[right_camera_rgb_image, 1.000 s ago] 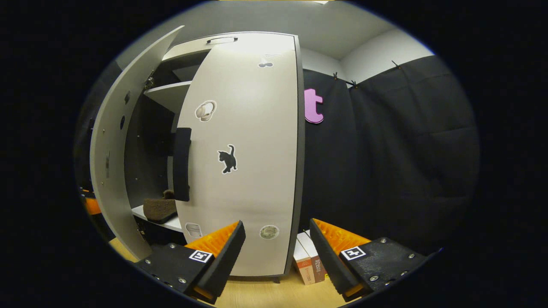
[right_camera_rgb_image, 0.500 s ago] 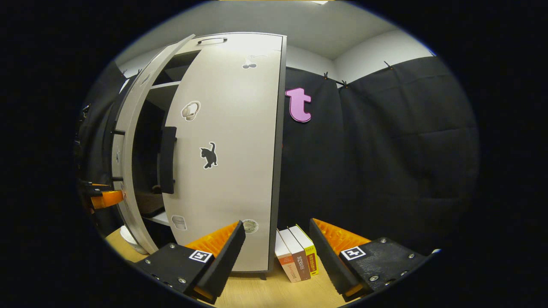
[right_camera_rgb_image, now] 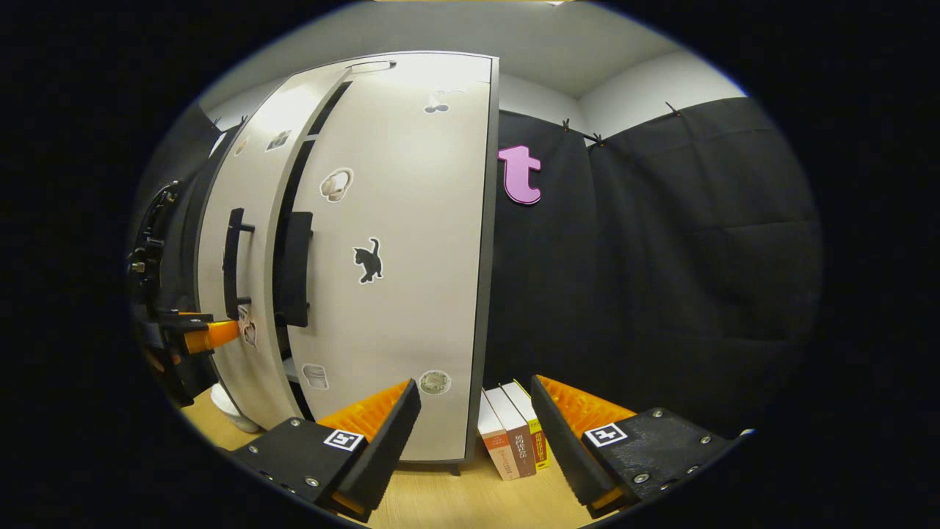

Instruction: Grab one shoe with the right hand and put it into the shoe cabinet, grab the other shoe with the left hand and put it into the shoe cabinet; then close the right door with the right hand and the left door with the left hand.

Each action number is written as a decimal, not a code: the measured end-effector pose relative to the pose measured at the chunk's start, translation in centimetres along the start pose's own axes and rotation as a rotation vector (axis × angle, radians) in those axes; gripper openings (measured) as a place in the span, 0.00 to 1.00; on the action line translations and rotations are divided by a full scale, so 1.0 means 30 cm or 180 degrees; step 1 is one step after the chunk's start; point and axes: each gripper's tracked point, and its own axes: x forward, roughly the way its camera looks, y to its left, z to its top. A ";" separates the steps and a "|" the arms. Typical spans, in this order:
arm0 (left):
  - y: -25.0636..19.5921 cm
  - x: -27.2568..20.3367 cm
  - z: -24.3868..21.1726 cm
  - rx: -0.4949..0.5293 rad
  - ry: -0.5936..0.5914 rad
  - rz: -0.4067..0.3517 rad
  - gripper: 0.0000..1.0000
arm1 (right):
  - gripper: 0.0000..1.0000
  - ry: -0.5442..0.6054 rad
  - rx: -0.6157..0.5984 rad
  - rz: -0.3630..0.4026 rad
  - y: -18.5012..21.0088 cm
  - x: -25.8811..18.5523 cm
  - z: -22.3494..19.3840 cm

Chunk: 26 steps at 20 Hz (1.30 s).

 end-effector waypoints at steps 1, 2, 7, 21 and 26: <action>0.000 0.006 -0.001 0.0006 0.0007 0.0013 0.97 | 0.94 0.0001 -0.0002 0.0000 -0.006 0.002 0.002; -0.004 0.017 -0.002 0.0014 0.0014 0.0026 0.97 | 0.93 0.0006 0.0000 0.0002 -0.011 0.006 0.004; -0.006 0.024 0.004 0.0065 0.0037 0.0104 0.97 | 0.93 0.0003 0.0029 0.0028 -0.035 0.027 0.033; 0.045 -0.005 0.051 -0.0035 0.0188 0.0327 0.97 | 0.94 -0.0036 0.0080 0.0211 -0.035 0.097 0.159; 0.109 -0.116 0.179 -0.0120 0.0057 0.0368 0.97 | 0.94 -0.0079 0.0086 0.0267 -0.033 0.094 0.237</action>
